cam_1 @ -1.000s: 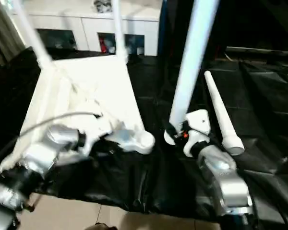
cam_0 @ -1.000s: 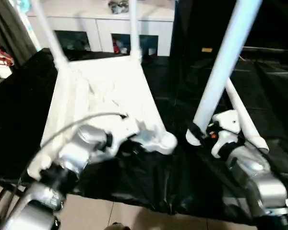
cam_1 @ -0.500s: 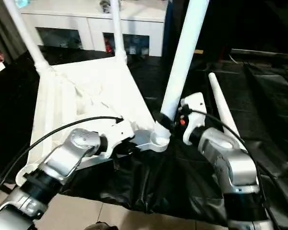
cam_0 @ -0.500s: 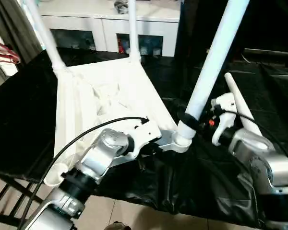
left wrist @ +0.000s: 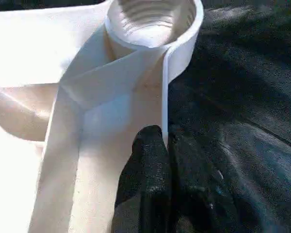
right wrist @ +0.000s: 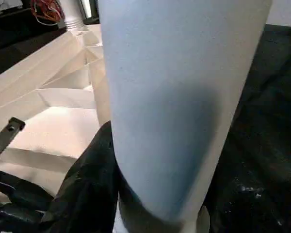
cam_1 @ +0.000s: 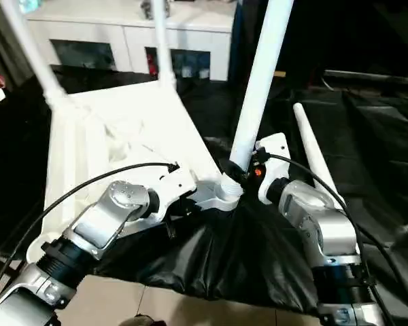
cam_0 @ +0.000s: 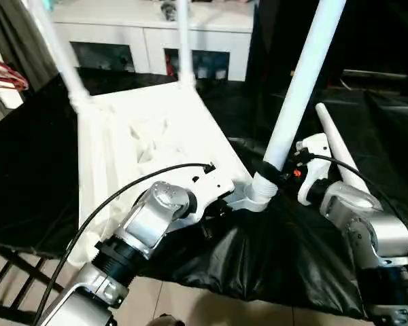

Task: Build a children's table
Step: Rotate table base

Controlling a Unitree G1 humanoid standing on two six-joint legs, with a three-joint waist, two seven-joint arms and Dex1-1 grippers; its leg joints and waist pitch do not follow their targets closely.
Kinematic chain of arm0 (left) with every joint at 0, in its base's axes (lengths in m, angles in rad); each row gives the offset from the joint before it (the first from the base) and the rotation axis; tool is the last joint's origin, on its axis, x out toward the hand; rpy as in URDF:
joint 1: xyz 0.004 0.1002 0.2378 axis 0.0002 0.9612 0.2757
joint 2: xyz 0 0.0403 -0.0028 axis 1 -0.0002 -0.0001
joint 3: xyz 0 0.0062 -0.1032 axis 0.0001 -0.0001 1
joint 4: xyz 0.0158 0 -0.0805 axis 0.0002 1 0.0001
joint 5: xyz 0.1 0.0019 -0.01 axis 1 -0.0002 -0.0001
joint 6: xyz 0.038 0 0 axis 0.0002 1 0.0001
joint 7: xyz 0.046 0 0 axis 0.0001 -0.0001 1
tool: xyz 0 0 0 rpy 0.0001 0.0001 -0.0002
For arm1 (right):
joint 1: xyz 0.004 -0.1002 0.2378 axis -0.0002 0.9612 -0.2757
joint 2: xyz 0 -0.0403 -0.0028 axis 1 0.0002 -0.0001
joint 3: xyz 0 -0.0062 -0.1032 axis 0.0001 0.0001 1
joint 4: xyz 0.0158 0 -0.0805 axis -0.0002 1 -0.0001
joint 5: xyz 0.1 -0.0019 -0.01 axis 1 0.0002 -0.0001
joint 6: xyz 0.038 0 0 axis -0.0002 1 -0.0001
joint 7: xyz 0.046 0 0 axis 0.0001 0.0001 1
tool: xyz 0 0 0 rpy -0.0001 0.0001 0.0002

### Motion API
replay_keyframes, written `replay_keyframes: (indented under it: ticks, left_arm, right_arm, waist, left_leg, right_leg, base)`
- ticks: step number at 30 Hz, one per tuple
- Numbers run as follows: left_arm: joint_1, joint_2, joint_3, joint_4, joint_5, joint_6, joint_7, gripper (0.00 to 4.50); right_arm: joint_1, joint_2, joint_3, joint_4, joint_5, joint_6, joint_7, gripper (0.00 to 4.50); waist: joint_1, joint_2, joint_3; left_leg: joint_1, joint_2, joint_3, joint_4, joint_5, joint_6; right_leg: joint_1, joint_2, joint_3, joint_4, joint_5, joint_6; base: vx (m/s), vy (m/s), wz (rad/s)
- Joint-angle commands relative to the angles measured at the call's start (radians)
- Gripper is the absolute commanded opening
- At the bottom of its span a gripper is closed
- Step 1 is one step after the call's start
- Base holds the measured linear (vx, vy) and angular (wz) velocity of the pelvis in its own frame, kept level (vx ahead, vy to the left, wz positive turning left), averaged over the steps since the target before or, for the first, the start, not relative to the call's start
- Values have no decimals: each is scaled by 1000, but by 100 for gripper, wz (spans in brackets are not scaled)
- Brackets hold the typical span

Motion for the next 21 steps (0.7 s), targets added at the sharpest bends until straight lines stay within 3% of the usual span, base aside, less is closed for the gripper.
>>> replay_keyframes:
  ticks: [1, 3, 4, 6, 7, 8, 9, 19, 21]
  left_arm:
    - [4, 26, 1, 8, 44, -1, 49, 0]
    - [12, 32, 1, -13, 25, -79, 26, 0]
    - [21, 53, -11, -43, 18, -106, -5, 0]
    - [24, 61, -17, -52, 19, -115, -15, 0]
    - [27, 67, -19, -61, 20, -99, -17, 0]
    - [25, 75, -24, -65, 33, -60, -8, 0]
    - [17, 86, -27, -64, 58, 1, 17, 0]
    - [0, 60, -5, -69, 79, 109, 86, 0]
    - [-2, 55, -6, -70, 81, 123, 99, 0]
  right_arm:
    - [-31, -7, -5, -3, -3, -15, 2, 191]
    - [-30, -4, -8, -4, -7, -20, 0, 191]
    - [-29, 2, -16, -7, -4, -22, -7, 191]
    - [-28, 4, -19, -8, -2, -23, -9, 191]
    - [-27, 5, -20, -9, -2, -24, -10, 191]
    - [-26, 6, -20, -9, -2, -25, -12, 191]
    - [-22, 9, -21, -10, -1, -26, -15, 191]
    - [-12, 20, -16, -17, -6, -32, -19, 191]
    - [-11, 21, -14, -19, -8, -32, -21, 191]
  waist:
    - [7, -21, -65]
    - [6, -21, -67]
    - [6, -14, -67]
    - [5, -15, -67]
    - [5, -15, -67]
    - [6, -7, -67]
    - [6, -9, -67]
    - [-3, -5, -62]
    - [-6, -5, -63]
  left_leg:
    - [21, 106, -56, -69, -146, 55]
    - [19, 105, -56, -67, -137, 63]
    - [19, 107, -56, -67, -137, 64]
    - [22, 108, -56, -69, -139, 65]
    - [22, 108, -56, -69, -140, 65]
    - [23, 109, -57, -70, -146, 59]
    - [25, 111, -56, -71, -152, 54]
    - [24, 108, -58, -74, -198, 27]
    - [22, 108, -59, -74, -190, 29]
  right_leg:
    - [41, -115, 70, -87, -135, -200]
    - [42, -115, 69, -86, -124, -202]
    - [40, -113, 68, -85, -111, -204]
    - [39, -112, 68, -83, -99, -209]
    - [38, -111, 68, -83, -97, -210]
    - [38, -111, 68, -82, -95, -214]
    - [37, -111, 68, -80, -88, -219]
    - [41, -113, 69, -89, -142, -215]
    - [43, -111, 68, -86, -117, -219]
  base:
    - [0, 0, 0]
    - [0, 0, 0]
    - [0, 0, 0]
    - [0, 0, 0]
    - [0, 0, 0]
    - [0, 0, 0]
    - [0, 0, 0]
    - [0, 0, 0]
    - [0, 0, 0]
